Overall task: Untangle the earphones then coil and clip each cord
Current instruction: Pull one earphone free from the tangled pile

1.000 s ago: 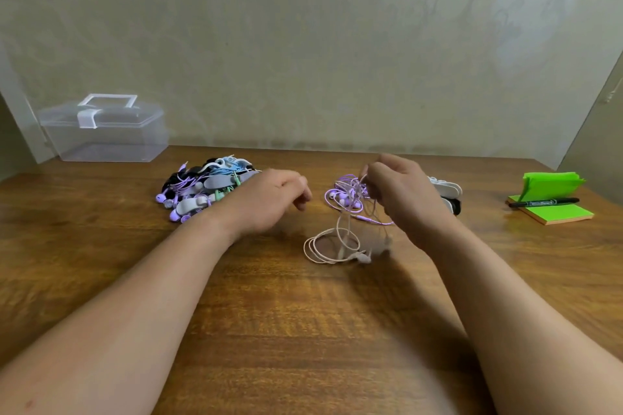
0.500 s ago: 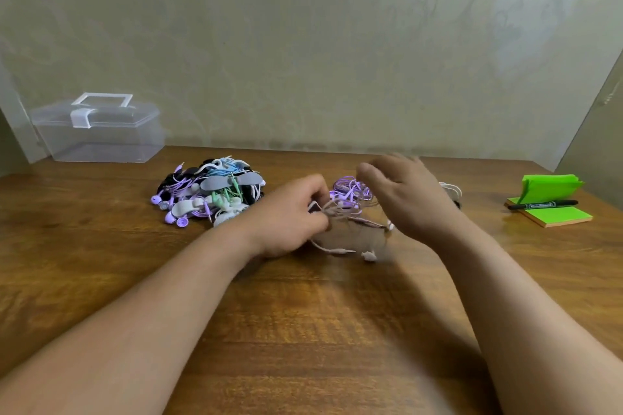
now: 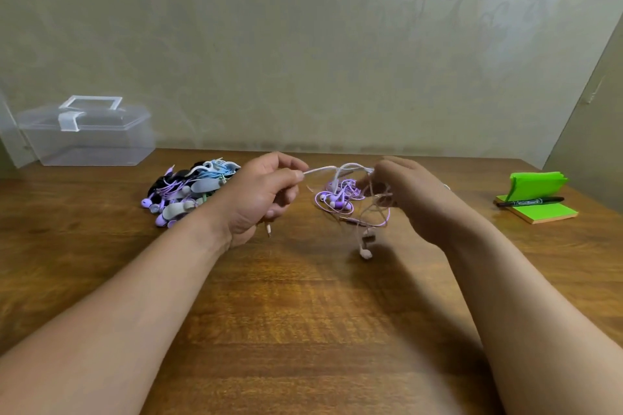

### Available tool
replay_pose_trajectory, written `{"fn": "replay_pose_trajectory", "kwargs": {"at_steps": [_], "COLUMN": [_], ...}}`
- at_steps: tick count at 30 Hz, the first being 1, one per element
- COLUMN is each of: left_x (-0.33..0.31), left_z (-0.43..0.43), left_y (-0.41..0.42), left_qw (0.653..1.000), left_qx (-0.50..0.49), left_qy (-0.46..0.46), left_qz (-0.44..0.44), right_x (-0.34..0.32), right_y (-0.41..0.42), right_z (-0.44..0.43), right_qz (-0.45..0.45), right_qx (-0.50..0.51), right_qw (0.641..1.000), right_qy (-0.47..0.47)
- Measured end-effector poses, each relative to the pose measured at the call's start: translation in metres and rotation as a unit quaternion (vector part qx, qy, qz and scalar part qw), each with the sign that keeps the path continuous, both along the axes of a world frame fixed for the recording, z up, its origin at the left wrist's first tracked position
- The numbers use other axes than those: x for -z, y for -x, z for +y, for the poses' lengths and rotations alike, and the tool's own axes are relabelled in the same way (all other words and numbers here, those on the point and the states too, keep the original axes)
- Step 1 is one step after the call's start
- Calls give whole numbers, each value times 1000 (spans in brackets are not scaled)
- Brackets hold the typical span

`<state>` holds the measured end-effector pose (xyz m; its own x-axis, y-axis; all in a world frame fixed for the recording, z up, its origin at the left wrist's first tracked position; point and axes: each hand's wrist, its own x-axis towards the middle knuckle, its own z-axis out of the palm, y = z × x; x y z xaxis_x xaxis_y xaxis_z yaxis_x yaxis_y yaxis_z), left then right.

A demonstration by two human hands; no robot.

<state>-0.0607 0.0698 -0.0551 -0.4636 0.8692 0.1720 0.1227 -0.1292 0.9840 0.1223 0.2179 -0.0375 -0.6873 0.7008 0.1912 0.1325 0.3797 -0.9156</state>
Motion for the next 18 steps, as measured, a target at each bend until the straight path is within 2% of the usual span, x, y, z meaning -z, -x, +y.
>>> {"fn": "replay_pose_trajectory", "kwargs": {"at_steps": [2,5,8,10,12,13,14,15,16,17,18], "left_x": [-1,2,5,9,9,8,6,4,2,0,-3], "left_z": [1,2,1,1,1,1,0,-1,-2,-2,-4], "left_y": [-2,0,0,-3,-3,-3,-3,-2,-1,-3,-7], "left_qw": [999,996,980,963,956,957,961,967,972,974,974], "left_qx": [-32,-78,-90,-76,-51,-35,-21,-10,1,13,29], "left_qy": [6,19,84,122,136,134,124,107,91,76,66], "left_qz": [20,46,157,228,255,256,248,232,217,213,217], "right_x": [0,-2,-3,-5,-5,-5,-3,-1,2,4,3], "right_y": [-1,-2,0,-1,-4,-6,-7,-6,-5,-3,1], "right_z": [2,5,7,5,1,1,1,3,3,2,-4], "right_qz": [20,103,162,164,120,70,-5,-96,-171,-191,-149], "right_qx": [13,16,-14,-68,-106,-111,-97,-60,-12,36,59], "right_qw": [999,990,979,973,977,986,995,990,964,938,931], "right_qy": [23,91,121,147,144,105,28,-87,-202,-287,-329]}}
